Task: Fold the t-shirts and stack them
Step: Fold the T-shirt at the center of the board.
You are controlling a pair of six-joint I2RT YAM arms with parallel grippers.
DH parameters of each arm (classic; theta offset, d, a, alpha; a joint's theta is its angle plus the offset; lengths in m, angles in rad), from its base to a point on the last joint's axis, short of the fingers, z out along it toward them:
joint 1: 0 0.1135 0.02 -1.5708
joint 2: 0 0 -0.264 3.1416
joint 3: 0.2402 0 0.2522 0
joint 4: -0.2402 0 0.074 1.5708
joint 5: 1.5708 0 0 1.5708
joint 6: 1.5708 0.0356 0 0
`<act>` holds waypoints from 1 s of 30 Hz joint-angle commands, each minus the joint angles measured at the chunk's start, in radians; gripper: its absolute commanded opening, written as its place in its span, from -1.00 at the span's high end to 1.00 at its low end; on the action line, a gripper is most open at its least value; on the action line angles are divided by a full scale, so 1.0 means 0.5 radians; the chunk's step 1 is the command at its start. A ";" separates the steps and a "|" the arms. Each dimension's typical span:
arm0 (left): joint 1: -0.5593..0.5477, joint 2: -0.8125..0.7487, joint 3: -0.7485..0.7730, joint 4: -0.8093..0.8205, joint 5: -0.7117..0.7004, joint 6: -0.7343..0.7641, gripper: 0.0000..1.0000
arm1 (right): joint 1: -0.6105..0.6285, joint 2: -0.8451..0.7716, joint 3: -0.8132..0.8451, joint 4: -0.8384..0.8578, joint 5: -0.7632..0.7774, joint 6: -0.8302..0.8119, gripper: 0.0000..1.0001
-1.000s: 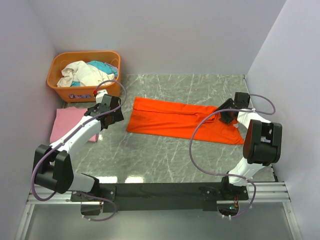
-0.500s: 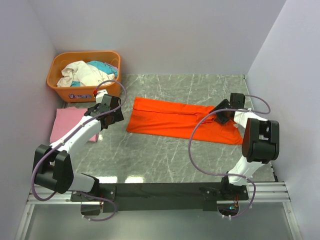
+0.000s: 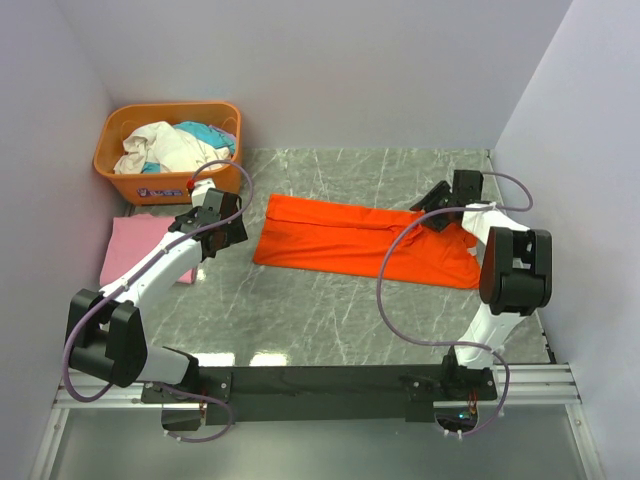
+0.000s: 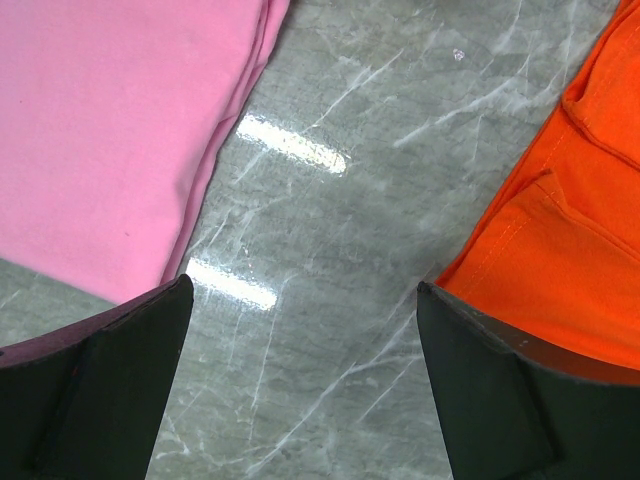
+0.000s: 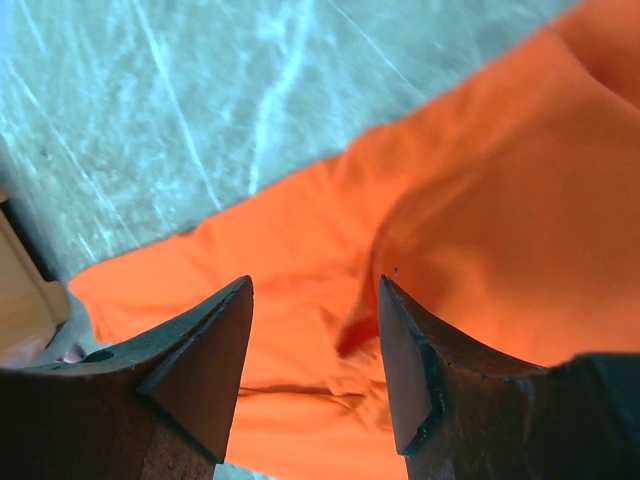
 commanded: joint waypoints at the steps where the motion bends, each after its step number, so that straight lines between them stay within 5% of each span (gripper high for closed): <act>1: 0.006 -0.028 0.008 0.036 0.011 0.029 -0.99 | 0.027 0.045 0.160 -0.030 -0.031 -0.018 -0.20; 12: 0.006 -0.034 0.012 0.039 0.017 0.032 -0.99 | 0.018 -0.244 0.059 -0.187 0.316 -0.129 -0.16; 30: 0.003 -0.025 0.005 0.036 0.014 0.032 -0.99 | 0.107 -0.036 -0.049 -0.052 0.212 0.027 -0.16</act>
